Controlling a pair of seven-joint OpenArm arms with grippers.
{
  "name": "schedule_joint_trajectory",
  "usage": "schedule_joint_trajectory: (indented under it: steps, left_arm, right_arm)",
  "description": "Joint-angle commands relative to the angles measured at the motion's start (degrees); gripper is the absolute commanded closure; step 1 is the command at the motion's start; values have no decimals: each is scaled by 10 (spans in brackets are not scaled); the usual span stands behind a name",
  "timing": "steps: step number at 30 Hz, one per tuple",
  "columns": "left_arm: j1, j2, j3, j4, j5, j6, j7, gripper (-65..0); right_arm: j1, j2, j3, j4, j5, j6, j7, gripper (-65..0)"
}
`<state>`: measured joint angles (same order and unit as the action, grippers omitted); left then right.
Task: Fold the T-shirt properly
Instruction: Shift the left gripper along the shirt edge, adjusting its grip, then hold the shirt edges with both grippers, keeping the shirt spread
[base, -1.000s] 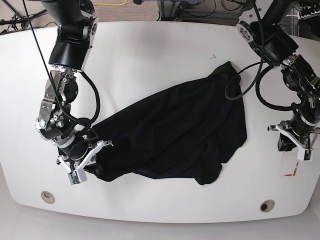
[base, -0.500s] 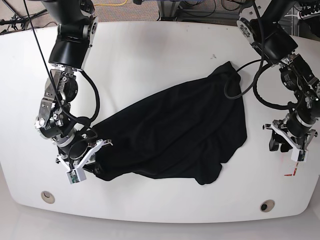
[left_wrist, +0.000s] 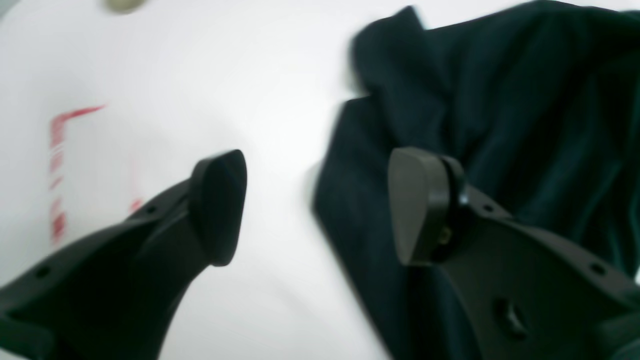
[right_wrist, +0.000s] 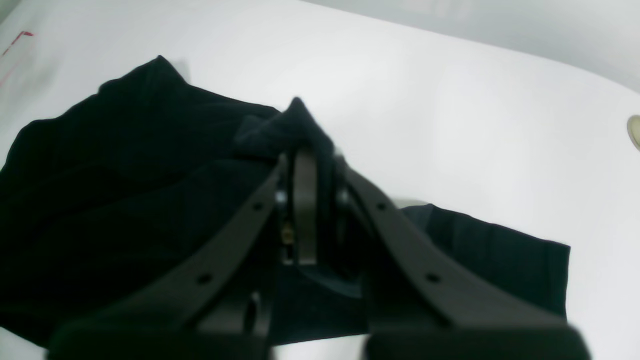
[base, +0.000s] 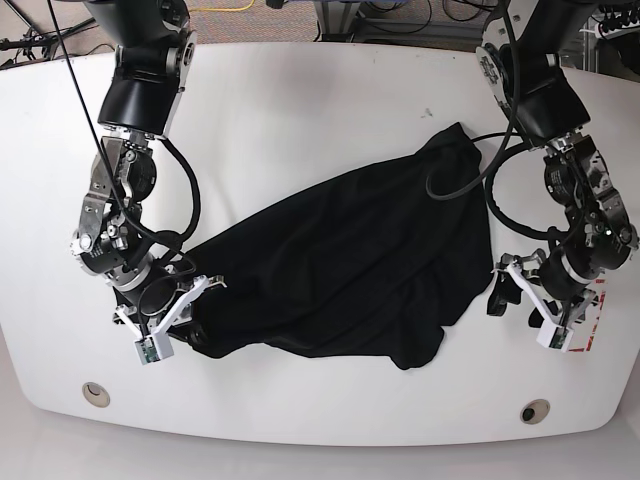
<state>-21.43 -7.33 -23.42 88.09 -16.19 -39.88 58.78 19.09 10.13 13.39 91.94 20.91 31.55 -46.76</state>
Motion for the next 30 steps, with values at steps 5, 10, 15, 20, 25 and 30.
schedule_joint_trajectory:
  steps: [5,10,15,20,25,30]
  left_arm:
    - [-39,2,54,-57,-8,24,-14,-443]
    - [-39,8,64,-83,-7,32,-20,-449]
    - [-17,10,57,-75,-9,46,-18,-462]
    - [-1,10,45,-65,-9,47,-17,-467]
    - [30,7,10,-48,-19,34,-9,-453]
    - [35,5,-8,-71,-29,27,-19,-444]
  right_arm:
    - [13,5,2,9,7,0,15,-10]
    - [12,5,3,9,7,0,15,-10]
    - [6,9,3,11,8,1,15,-15]
    - [5,9,3,11,8,1,15,-16]
    - [4,8,2,12,9,2,12,-18]
    - [2,8,3,12,8,2,12,-17]
